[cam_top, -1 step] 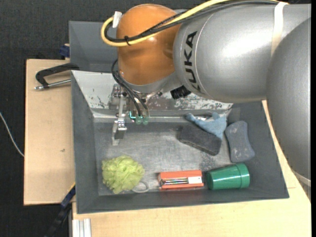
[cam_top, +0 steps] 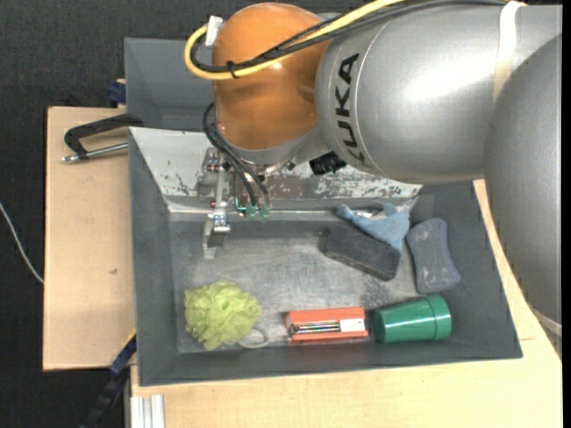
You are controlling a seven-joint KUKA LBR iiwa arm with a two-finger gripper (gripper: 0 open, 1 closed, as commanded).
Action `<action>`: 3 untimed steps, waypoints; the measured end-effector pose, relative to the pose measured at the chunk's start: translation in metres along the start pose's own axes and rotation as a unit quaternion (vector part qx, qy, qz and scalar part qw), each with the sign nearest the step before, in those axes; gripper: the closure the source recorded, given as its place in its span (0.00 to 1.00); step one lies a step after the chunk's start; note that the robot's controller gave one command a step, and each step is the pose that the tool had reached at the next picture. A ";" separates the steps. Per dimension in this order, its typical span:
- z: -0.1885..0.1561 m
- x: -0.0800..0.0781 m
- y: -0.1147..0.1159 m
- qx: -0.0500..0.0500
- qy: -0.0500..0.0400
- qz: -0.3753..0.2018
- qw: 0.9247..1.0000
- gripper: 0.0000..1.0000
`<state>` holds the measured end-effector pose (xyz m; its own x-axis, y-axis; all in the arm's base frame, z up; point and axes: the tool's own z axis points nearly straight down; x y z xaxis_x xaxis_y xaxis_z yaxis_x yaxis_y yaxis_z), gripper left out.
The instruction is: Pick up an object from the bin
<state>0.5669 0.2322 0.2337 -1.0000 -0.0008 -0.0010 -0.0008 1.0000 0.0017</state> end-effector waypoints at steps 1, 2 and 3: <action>0.028 0.016 -0.007 -0.001 -0.003 -0.041 0.999 0.00; 0.074 0.033 -0.036 0.000 0.000 -0.027 1.000 0.00; 0.145 0.051 -0.044 0.000 -0.007 -0.089 0.996 1.00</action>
Offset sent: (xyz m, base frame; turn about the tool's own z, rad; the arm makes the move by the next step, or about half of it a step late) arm -0.0418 -0.0518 -0.0951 -0.0065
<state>0.5159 0.1887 0.0885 -0.9840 -0.1777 -0.0157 -0.1778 0.9841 0.0011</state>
